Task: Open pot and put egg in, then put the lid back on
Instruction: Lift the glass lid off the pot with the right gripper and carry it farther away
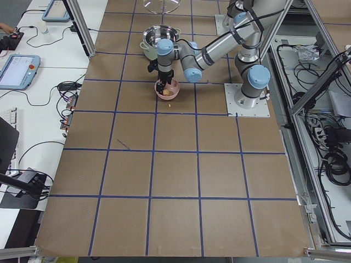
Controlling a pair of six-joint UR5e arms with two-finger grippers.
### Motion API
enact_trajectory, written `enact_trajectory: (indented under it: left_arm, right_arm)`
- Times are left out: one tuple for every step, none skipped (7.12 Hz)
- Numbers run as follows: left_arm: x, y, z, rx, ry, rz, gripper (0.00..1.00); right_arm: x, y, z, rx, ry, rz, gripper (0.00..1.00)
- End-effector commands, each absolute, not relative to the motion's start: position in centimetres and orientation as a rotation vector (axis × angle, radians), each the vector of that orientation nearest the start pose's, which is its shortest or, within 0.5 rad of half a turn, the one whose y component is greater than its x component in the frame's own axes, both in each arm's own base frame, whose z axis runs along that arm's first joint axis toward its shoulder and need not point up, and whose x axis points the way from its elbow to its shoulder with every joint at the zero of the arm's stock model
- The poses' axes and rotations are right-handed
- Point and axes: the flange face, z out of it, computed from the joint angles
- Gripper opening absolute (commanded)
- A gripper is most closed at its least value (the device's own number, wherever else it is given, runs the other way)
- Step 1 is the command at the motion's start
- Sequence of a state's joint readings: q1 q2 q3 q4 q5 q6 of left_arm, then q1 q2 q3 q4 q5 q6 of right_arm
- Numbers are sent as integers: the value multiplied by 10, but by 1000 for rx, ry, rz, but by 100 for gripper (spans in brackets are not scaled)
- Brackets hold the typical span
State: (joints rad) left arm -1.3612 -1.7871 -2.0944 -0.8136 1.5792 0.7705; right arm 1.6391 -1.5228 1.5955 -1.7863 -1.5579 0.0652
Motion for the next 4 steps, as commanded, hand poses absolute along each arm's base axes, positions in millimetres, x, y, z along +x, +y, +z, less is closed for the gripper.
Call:
enact_trajectory:
  left_arm:
    - [-29, -499, 211, 921, 2986, -7, 100]
    - [-29, -499, 209, 922, 2989, -8, 100]
    - [-29, -500, 210, 949, 2982, -14, 100]
    - [-29, -500, 210, 1010, 2966, -17, 100]
  right_arm:
    - [155, -513, 457, -51, 3126, -173, 24]
    - [140, -517, 456, -42, 3122, -173, 24]
    - [128, -519, 453, -45, 3120, -157, 24]
    - [121, -520, 449, -75, 3125, -145, 24]
